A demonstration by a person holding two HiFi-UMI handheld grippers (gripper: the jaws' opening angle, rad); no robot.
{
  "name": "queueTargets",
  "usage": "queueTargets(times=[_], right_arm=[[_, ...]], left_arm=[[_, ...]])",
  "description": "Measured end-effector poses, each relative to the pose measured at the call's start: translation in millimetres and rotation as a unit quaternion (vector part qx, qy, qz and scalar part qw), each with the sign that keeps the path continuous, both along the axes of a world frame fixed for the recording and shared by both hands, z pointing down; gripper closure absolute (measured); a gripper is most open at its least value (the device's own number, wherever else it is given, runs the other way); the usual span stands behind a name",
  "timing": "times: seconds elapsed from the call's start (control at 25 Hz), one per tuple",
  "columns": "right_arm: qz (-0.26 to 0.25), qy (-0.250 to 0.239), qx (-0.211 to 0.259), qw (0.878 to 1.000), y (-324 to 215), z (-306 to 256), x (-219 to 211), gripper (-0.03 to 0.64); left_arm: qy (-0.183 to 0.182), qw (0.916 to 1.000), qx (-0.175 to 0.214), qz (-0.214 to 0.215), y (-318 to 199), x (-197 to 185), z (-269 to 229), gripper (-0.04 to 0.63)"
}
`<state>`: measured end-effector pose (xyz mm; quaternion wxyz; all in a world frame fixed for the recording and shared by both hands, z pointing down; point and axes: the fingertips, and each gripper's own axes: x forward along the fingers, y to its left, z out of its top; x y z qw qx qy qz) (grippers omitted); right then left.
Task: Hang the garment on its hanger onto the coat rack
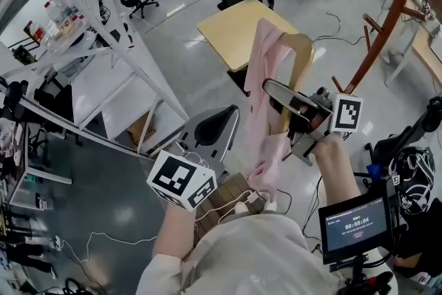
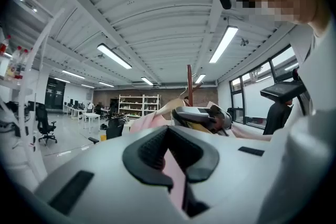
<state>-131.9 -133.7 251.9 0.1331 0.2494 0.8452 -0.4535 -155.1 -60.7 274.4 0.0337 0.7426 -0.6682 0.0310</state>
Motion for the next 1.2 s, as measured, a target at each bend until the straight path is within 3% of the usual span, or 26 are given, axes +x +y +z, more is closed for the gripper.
queueTargets(times=[0.28, 0.64, 1.2], right_arm=[[0.023, -0.001, -0.001, 1.000, -61.1, -17.0, 21.6, 0.609], [0.056, 0.019, 0.003, 0.998, -121.9, 2.2, 47.5, 0.609], [0.073, 0.054, -0.020, 0.996, -161.6, 42.9, 60.7, 0.609]], left_arm=[[-0.012, 0.9992, -0.005, 0.037, -63.1, 22.1, -12.2, 0.591], [-0.012, 0.9960, -0.018, 0.087, -130.5, 64.8, -4.2, 0.591], [0.018, 0.9912, -0.050, 0.122, -164.9, 96.6, 33.3, 0.591]])
